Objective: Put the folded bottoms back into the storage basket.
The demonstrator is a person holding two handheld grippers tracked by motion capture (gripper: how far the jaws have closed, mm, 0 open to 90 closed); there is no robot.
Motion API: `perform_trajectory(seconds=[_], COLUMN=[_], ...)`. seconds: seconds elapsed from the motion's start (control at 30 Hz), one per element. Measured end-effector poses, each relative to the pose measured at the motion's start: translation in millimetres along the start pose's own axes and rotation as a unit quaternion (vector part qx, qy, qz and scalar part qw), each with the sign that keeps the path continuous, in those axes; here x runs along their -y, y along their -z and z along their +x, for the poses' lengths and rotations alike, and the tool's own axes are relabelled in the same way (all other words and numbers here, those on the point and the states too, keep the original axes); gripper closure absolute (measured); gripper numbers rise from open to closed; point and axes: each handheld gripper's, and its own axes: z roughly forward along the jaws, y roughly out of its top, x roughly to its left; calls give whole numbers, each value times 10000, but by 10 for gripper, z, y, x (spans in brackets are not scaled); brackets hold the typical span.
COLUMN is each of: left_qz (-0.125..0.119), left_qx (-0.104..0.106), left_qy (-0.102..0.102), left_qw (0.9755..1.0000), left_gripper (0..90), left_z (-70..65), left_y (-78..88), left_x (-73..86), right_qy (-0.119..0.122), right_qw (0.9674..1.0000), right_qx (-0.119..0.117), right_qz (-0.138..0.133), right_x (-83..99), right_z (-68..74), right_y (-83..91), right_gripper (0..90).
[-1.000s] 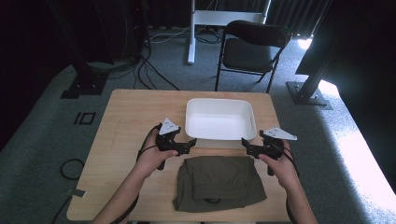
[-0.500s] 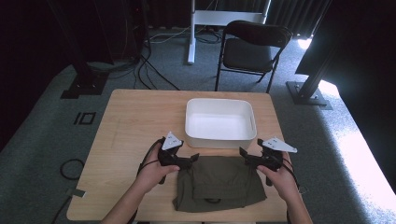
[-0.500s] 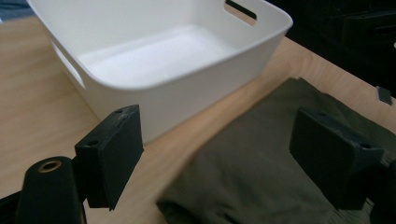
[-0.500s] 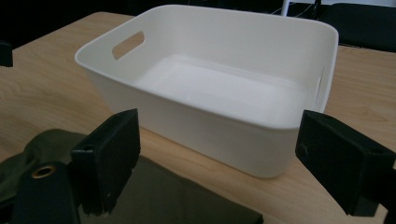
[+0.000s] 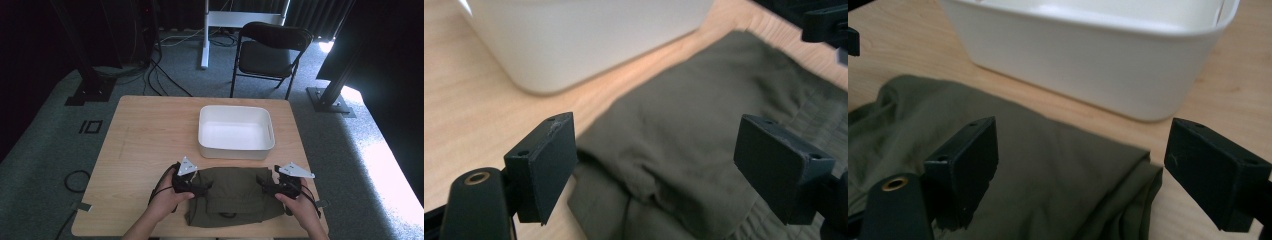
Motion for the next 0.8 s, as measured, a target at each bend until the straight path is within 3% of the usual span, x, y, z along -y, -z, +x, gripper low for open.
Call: perform_trajectory(seconds=[0.2,0.47,0.7,0.8], left_qz=[165,354,427,493], left_qx=[-227,-268,-279,-328], left_qy=[82,273,316,242], left_qw=[9996,9986,9982,9980], left_gripper=[185,185,185,182], left_z=[-13,-25,-39,-35], left_y=[-29,-96,-156,-185], left_x=[121,275,327,348], right_qy=[-98,-212,-266,-305], right_qw=[9997,9989,9983,9979], right_qx=[114,85,69,94], right_qz=[198,403,516,560], right_x=[179,347,433,455], right_z=[-11,28,51,42], right_y=[-39,-80,-81,-94], right_gripper=[138,138,139,140])
